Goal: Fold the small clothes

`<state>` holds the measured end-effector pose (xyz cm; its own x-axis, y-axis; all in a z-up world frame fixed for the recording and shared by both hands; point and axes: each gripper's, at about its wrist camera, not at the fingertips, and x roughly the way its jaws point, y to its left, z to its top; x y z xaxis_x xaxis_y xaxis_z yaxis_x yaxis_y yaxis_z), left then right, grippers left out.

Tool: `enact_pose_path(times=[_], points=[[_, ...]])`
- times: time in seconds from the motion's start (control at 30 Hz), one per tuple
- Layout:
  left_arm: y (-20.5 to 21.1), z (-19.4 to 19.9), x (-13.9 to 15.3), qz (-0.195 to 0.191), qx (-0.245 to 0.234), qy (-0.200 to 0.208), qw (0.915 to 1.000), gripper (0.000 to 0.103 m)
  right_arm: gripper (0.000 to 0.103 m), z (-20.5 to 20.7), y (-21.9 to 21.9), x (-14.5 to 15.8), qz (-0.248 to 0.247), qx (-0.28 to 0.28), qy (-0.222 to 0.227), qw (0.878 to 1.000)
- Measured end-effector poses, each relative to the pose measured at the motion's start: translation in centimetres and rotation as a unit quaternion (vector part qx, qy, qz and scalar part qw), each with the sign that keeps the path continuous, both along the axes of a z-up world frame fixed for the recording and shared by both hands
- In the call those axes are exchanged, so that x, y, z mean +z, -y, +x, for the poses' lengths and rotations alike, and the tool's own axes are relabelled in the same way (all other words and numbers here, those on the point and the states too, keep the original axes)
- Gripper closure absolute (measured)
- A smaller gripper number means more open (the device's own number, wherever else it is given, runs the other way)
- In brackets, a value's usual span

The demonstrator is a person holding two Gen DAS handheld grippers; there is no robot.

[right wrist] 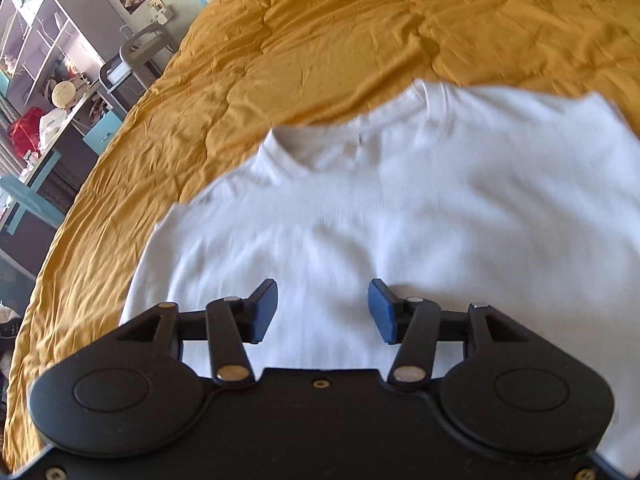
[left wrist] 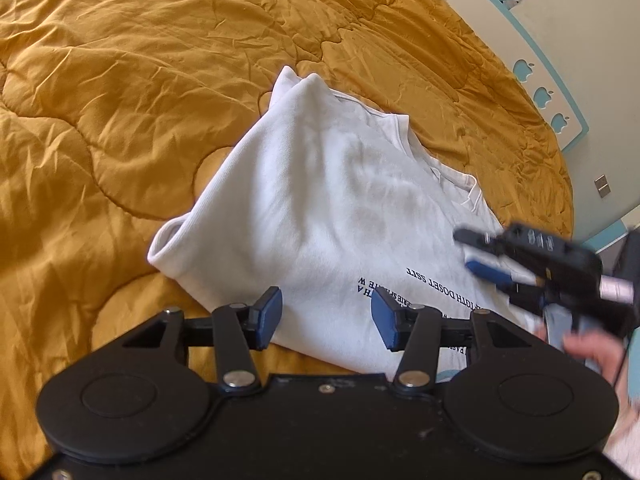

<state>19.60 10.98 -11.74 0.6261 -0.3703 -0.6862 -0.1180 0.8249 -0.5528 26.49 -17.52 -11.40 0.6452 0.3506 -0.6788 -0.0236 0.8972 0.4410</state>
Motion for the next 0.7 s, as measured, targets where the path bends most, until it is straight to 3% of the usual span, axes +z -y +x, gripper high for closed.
enact_pose_path(times=[0.37,0.47,0.7], points=[[0.1,0.2,-0.1,0.002,0.001,-0.004,1.0000,0.051,0.052,-9.7,0.4,-1.3,0.037,-0.019,-0.036,0.998],[0.0,0.3,-0.1,-0.002,0.006,-0.005,1.0000,0.050,0.052,-11.6,0.8,-1.9,0.055,-0.033,-0.021,0.998],[-0.1,0.3,-0.1,-0.001,0.006,-0.002,1.0000,0.050,0.050,-11.9,-0.5,-1.7,0.009,-0.010,-0.009,1.000]])
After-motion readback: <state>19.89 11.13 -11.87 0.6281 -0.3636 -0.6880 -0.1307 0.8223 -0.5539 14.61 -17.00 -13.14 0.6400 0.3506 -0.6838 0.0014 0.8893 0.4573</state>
